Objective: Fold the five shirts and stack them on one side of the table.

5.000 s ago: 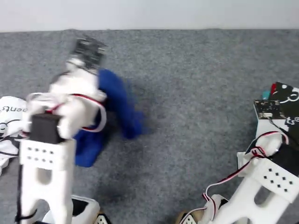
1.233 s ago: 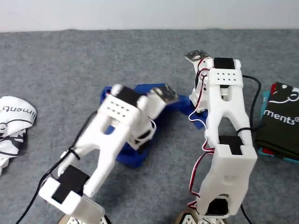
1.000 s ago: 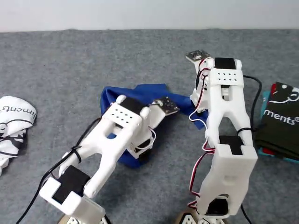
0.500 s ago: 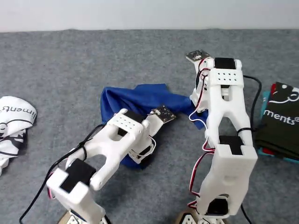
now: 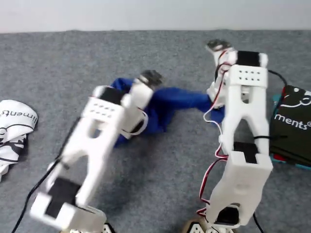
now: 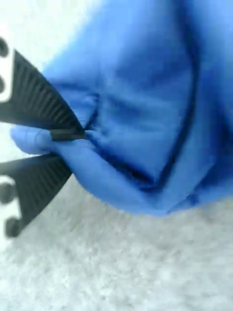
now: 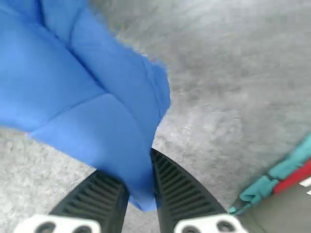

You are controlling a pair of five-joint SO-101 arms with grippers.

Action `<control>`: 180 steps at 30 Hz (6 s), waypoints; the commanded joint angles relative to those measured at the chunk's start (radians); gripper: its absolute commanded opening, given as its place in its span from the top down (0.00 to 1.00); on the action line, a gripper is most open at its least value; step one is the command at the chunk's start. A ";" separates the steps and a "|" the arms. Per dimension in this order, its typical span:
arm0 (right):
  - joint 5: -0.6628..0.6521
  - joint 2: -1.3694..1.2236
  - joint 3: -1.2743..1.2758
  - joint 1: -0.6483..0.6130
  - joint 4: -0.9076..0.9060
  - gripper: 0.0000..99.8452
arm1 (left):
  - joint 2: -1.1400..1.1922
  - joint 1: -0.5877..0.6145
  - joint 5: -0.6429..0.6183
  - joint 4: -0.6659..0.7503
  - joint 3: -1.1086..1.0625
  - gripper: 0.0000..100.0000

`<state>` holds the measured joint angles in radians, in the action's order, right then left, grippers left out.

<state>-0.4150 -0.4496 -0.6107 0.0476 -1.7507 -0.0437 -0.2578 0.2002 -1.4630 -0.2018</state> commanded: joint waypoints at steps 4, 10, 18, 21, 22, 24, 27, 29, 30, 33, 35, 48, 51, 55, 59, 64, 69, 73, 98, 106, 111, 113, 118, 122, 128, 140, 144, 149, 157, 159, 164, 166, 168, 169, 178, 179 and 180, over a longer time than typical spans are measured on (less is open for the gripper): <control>-0.044 0.163 -0.101 0.038 -0.039 0.99 | -0.322 0.178 0.015 0.008 0.054 0.99; -0.046 0.243 -0.206 0.038 -0.030 0.99 | -0.454 0.347 0.015 0.077 0.102 0.99; -0.046 0.255 -0.411 0.038 -0.038 0.99 | -0.549 0.448 0.097 0.152 0.107 0.99; -0.046 0.252 -0.387 0.033 -0.038 0.99 | -0.552 0.448 0.110 0.149 0.082 0.99; -0.046 0.252 -0.358 0.031 -0.035 0.99 | -0.551 0.445 0.110 0.147 0.065 0.99; -0.046 0.249 -0.282 0.019 -0.030 0.99 | -0.551 0.440 0.114 0.152 0.010 0.99; -0.046 0.214 -0.186 0.008 -0.028 0.99 | -0.545 0.407 0.184 0.153 -0.108 0.99; -0.040 0.166 -0.176 0.008 -0.027 0.99 | -0.517 0.387 0.216 0.166 -0.180 0.99; -0.038 0.137 -0.176 0.008 -0.022 0.99 | -0.496 0.387 0.219 0.189 -0.216 0.99; -0.037 0.062 -0.178 0.012 0.007 0.99 | -0.410 0.391 0.221 0.302 -0.282 0.99; -0.018 0.028 -0.178 0.015 0.038 0.99 | -0.342 0.391 0.219 0.365 -0.285 0.98; -0.009 0.012 -0.178 0.018 0.053 0.99 | -0.204 0.377 0.195 0.097 0.031 0.79; -0.005 0.008 -0.173 0.018 0.056 0.99 | -0.204 0.336 0.196 -0.011 0.124 0.79; -0.003 -0.022 -0.173 0.018 0.048 0.99 | -0.199 0.218 0.216 -0.143 0.150 0.79; 0.015 -0.042 -0.173 0.016 0.047 0.99 | -0.173 0.109 0.212 -0.176 0.091 0.79; 0.040 -0.044 -0.173 0.012 0.047 0.99 | -0.077 0.075 0.210 -0.049 -0.053 0.81; 0.040 -0.044 -0.173 0.016 0.047 0.99 | 0.061 0.077 0.210 0.044 -0.074 0.83; 0.040 -0.041 -0.173 0.016 0.045 0.99 | 0.141 0.075 0.210 0.104 -0.074 0.83; 0.040 -0.045 -0.173 0.016 0.045 0.99 | 0.330 0.075 0.150 0.250 -0.059 0.91; 0.040 -0.045 -0.173 0.016 0.045 0.99 | 0.322 0.077 0.153 0.239 -0.056 0.95; 0.040 -0.045 -0.173 0.018 0.045 0.99 | 0.321 0.075 0.155 0.137 -0.002 0.91; 0.040 -0.045 -0.173 0.018 0.045 0.99 | 0.321 0.078 0.155 0.114 0.021 0.89; 0.040 -0.045 -0.173 0.018 0.045 0.99 | 0.321 0.077 0.155 0.109 0.056 0.88; 0.038 -0.045 -0.173 0.018 0.045 0.99 | 0.330 0.078 0.155 0.117 0.070 0.88; 0.038 -0.047 -0.173 0.018 0.047 0.99 | 0.356 0.084 0.155 0.153 0.064 0.88; 0.035 -0.044 -0.173 0.016 0.045 0.99 | 0.353 0.081 0.153 0.167 0.081 0.99; 0.034 -0.035 -0.175 0.033 0.044 0.99 | 0.331 0.086 0.155 0.054 0.168 0.99; 0.032 -0.030 -0.181 0.084 0.002 0.99 | 0.133 0.084 0.153 -0.032 0.252 0.99; -0.048 0.105 -0.295 0.113 -0.038 0.99 | -0.201 0.187 0.155 -0.104 0.271 0.99; -0.071 0.143 -0.311 0.113 -0.038 0.99 | -0.265 0.245 0.175 -0.104 0.271 0.99; -0.103 0.216 -0.318 0.130 -0.035 0.99 | -0.388 0.365 0.293 -0.106 0.271 0.99; -0.103 0.232 -0.318 0.137 -0.021 0.99 | -0.420 0.404 0.338 -0.106 0.271 0.99; -0.103 0.246 -0.318 0.148 0.002 0.99 | -0.450 0.439 0.371 -0.103 0.271 0.99; -0.101 0.255 -0.318 0.148 0.015 0.99 | -0.462 0.453 0.382 -0.103 0.271 0.99; -0.103 0.295 -0.316 0.085 -0.025 0.99 | -0.522 0.466 0.483 -0.292 0.239 0.98; -0.100 0.295 -0.313 0.077 -0.027 0.99 | -0.526 0.470 0.489 -0.292 0.213 0.98; -0.098 0.295 -0.313 0.070 -0.030 0.99 | -0.531 0.471 0.502 -0.292 0.188 0.98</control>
<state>-0.5102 -0.2041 -0.8807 0.1212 -1.7522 -0.5363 0.1841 0.6713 -1.7285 0.0115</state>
